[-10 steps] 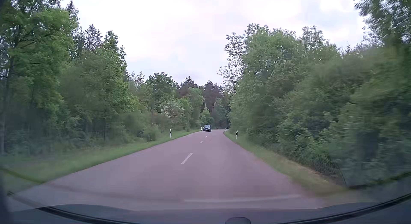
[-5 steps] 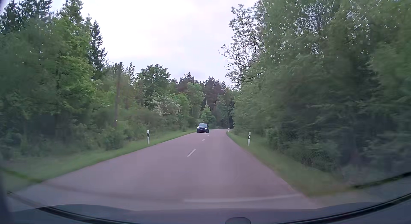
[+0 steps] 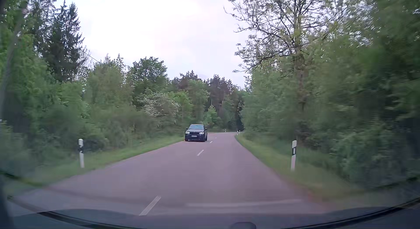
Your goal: Follow the waypoints while adhering to traffic rules and regulations
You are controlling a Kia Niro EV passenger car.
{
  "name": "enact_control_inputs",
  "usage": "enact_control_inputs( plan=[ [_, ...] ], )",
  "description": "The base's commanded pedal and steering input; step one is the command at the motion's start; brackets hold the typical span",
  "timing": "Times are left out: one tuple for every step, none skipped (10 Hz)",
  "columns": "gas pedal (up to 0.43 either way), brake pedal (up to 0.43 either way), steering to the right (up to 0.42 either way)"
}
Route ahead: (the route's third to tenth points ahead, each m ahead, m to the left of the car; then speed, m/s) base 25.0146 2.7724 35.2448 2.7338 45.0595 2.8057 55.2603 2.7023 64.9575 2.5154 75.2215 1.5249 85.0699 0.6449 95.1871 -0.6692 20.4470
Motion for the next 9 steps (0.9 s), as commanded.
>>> enact_control_inputs(
  plan=[
    [0.240,0.000,-0.002],
    [0.240,0.000,0.000],
    [0.240,0.000,0.002],
    [0.240,0.000,0.004],
    [0.240,0.000,0.004],
    [0.240,0.000,0.003],
    [0.240,0.000,0.002],
    [0.240,0.000,0.000],
    [0.240,0.000,0.000]
  ],
)
